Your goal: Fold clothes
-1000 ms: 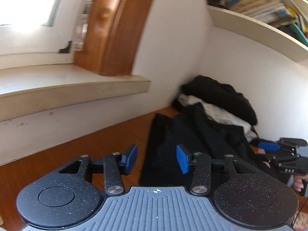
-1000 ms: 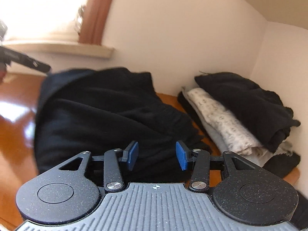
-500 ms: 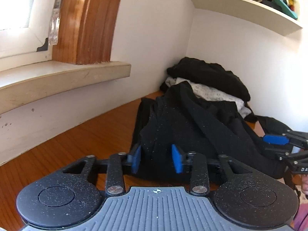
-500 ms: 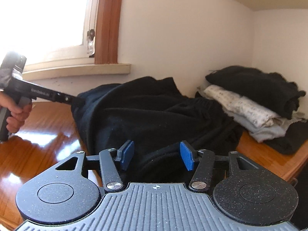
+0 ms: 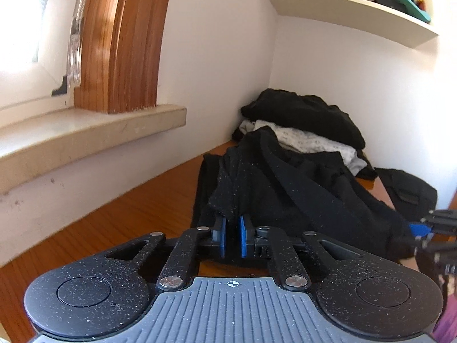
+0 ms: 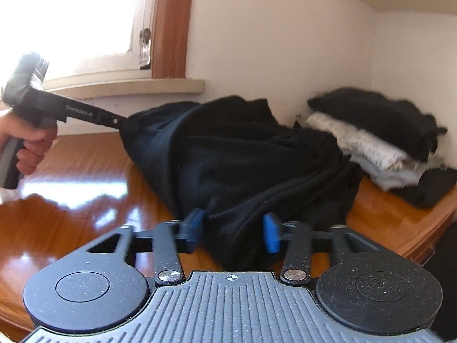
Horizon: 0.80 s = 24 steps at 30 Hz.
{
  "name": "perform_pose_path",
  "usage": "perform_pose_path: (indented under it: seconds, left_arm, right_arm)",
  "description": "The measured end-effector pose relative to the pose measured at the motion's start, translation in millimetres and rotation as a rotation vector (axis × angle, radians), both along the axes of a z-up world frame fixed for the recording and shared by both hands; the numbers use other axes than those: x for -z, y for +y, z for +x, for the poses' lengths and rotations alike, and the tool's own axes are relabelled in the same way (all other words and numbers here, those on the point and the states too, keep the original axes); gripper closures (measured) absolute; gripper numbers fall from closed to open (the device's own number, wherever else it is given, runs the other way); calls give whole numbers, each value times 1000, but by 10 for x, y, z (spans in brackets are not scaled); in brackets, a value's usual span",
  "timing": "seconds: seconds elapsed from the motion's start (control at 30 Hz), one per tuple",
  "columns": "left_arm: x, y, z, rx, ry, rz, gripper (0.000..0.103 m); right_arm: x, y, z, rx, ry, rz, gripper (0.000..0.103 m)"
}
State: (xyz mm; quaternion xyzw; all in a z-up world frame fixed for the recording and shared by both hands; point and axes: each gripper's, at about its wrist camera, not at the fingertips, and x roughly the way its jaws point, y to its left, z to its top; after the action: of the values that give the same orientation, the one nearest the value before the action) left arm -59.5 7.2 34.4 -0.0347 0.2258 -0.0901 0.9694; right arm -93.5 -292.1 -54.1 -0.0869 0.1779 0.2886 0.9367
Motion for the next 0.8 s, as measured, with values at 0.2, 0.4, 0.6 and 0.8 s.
perform_pose_path:
  seconds: [0.2, 0.4, 0.6, 0.8]
  left_arm:
    - [-28, 218, -107, -6, 36, -12, 94]
    - [60, 331, -160, 34, 83, -27, 93]
    - [113, 342, -165, 54, 81, -40, 91]
    - [156, 380, -148, 54, 83, -67, 91]
  right_arm:
    - [-99, -349, 18, 134, -66, 41, 97]
    - [138, -558, 101, 201, -13, 12, 102]
    - [30, -601, 60, 144, -2, 194, 86]
    - [88, -588, 82, -6, 127, 319, 46]
